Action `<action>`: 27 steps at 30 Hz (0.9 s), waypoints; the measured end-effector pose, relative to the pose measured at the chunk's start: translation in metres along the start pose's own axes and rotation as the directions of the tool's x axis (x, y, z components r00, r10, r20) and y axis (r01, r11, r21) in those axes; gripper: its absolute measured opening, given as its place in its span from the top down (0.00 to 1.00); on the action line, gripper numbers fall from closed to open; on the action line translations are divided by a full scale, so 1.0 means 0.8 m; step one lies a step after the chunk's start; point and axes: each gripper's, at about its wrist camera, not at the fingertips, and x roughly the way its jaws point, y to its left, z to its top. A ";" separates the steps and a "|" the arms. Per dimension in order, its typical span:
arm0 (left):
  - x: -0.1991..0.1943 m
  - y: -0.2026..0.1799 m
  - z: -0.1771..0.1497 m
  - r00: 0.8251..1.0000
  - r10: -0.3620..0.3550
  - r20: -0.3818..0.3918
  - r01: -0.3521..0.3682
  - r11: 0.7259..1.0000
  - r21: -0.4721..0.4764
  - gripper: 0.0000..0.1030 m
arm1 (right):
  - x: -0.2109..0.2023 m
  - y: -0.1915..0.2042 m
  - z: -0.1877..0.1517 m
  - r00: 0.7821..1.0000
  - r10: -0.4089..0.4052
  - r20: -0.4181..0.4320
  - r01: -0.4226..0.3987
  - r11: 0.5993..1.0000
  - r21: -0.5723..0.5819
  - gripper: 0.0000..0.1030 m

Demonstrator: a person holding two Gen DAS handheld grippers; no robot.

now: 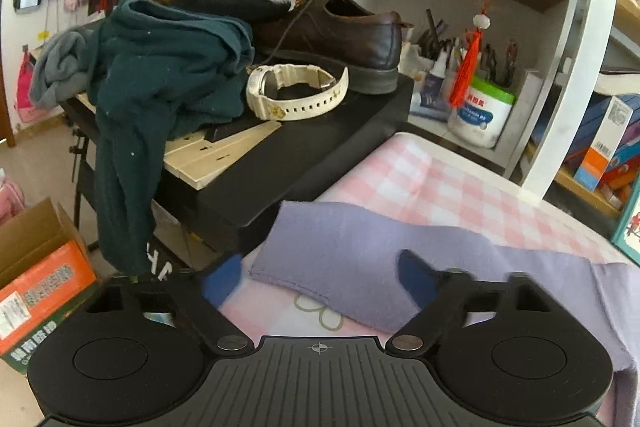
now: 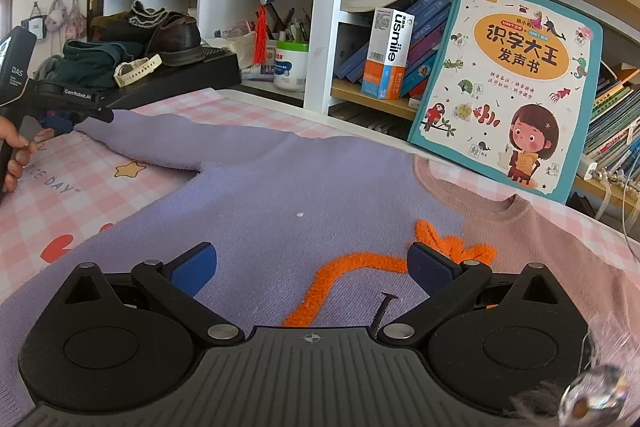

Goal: Fold clothes
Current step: 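Grasp the lavender sleeve cuff with the left tool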

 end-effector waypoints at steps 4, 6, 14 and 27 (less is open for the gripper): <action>-0.003 -0.008 0.000 0.999 -0.034 0.009 0.034 0.999 0.038 0.49 | 0.000 0.001 0.000 1.000 -0.001 -0.003 0.001 1.000 -0.003 0.01; -0.007 -0.012 -0.001 0.998 -0.055 0.028 0.054 0.997 0.061 0.49 | 0.000 0.001 0.000 1.000 -0.002 -0.003 0.002 1.000 -0.002 0.01; -0.010 -0.043 -0.005 0.996 -0.083 0.036 0.074 0.974 0.213 0.48 | 0.002 0.001 0.000 1.000 -0.003 -0.013 0.003 1.000 -0.004 0.01; -0.004 -0.072 -0.015 0.995 -0.101 -0.021 0.102 0.932 0.347 0.53 | 0.003 0.000 0.001 1.000 -0.002 -0.015 0.002 1.000 0.000 0.01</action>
